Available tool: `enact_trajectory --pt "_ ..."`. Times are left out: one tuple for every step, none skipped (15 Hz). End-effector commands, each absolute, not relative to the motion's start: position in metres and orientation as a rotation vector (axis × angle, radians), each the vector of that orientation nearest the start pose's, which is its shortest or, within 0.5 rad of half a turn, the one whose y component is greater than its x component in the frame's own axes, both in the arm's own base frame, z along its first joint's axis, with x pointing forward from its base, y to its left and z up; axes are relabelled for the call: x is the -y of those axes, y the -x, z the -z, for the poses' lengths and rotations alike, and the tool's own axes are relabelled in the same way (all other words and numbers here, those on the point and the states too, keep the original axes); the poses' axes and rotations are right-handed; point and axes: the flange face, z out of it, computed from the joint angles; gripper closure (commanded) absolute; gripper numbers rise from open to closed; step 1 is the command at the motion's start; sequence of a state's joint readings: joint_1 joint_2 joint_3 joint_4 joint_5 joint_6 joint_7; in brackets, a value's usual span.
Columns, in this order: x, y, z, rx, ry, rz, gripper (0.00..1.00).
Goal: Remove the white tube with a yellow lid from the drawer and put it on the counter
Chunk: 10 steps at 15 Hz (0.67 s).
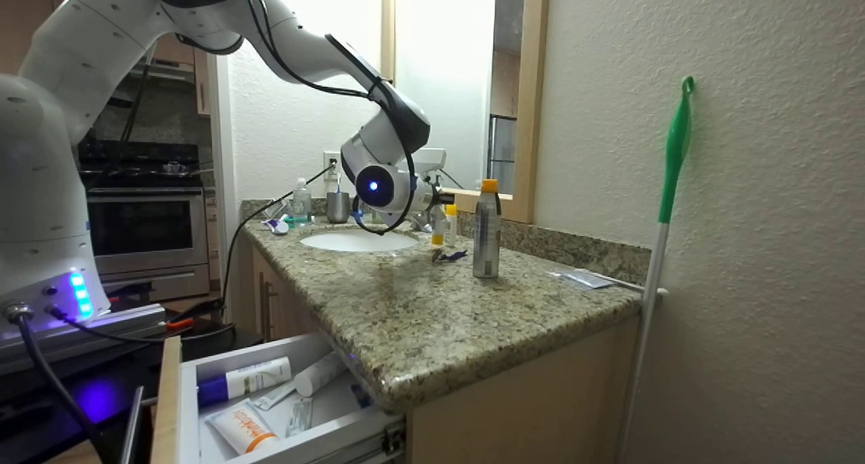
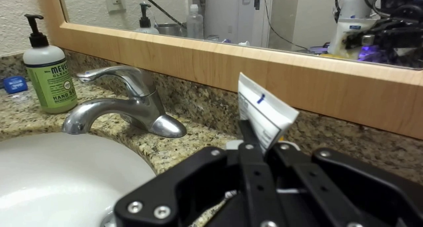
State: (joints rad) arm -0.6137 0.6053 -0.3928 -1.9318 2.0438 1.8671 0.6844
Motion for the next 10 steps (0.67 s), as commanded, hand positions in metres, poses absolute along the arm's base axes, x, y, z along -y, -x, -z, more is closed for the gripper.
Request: enact_trajectory --pt "0.486 -0.406 -0.213 -1.730 0.055 -0.057 0.93" --pt "0.486 -0.406 -0.213 -1.730 0.055 -0.057 0.98" --pt "0.485 -0.407 -0.210 -1.736 0.049 -0.053 0.98" --pt "0.485 -0.406 -0.207 -1.743 0.049 -0.052 0.98" --pt "0.486 -0.405 -0.204 -1.748 0.049 -0.051 0.98" --pt "0.486 -0.405 -0.201 -1.754 0.046 -0.048 0.98" --pt "0.485 -0.405 -0.206 -1.745 0.047 -0.058 0.93" --pt "0.485 -0.405 -0.205 -1.747 0.045 -0.058 0.93" --pt "0.485 -0.405 -0.205 -1.747 0.045 -0.058 0.93" --pt "0.485 -0.405 -0.205 -1.747 0.045 -0.058 0.93"
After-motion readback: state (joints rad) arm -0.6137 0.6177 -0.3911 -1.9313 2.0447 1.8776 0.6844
